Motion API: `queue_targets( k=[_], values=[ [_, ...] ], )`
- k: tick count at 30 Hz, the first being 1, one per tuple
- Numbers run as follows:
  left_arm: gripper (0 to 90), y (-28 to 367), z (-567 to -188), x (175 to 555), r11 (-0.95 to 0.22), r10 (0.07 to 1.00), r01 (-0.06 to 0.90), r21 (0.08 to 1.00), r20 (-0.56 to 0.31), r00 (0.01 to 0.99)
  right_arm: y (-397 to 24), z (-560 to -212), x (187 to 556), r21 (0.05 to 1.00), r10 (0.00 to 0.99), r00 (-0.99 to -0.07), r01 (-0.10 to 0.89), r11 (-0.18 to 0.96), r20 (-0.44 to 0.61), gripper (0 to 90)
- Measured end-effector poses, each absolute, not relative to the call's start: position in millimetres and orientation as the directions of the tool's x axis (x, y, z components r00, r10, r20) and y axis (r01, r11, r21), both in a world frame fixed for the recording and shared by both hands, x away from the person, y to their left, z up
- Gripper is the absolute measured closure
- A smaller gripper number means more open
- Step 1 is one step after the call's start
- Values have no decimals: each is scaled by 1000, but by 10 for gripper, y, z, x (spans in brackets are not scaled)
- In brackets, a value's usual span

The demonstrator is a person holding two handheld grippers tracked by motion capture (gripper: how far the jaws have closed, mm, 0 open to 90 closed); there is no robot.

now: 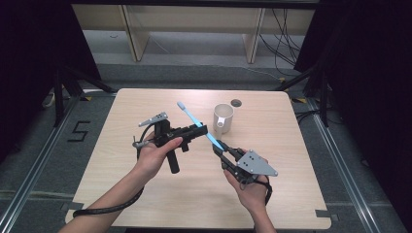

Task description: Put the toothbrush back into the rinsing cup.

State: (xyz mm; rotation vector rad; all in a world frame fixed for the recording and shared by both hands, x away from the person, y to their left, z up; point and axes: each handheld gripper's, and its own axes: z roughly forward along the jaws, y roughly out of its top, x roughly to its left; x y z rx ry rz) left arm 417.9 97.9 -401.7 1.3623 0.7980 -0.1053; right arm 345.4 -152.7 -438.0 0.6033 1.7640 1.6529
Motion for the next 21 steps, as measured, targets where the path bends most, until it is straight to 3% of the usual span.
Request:
queue_targets(
  k=[6, 12, 17, 21],
  values=[
    [714, 974, -4002, 4168, 258, 368, 495, 830, -558, 744, -1502, -4398, 3443, 994, 714, -692, -79, 80, -112, 790],
    [811, 939, -3927, 4116, 240, 349, 466, 852, -524, 777, -1462, -4440, 3448, 989, 701, -701, -53, 135, -133, 768],
    [829, 929, -3892, 4084, 174, 413, 392, 903, -428, 804, -1445, -4458, 3467, 985, 705, -697, -9, 171, -129, 633],
    [830, 932, -3885, 4061, 112, 476, 322, 940, -335, 813, -1497, -4445, 3457, 986, 730, -675, 17, 165, -110, 582]
  ],
)
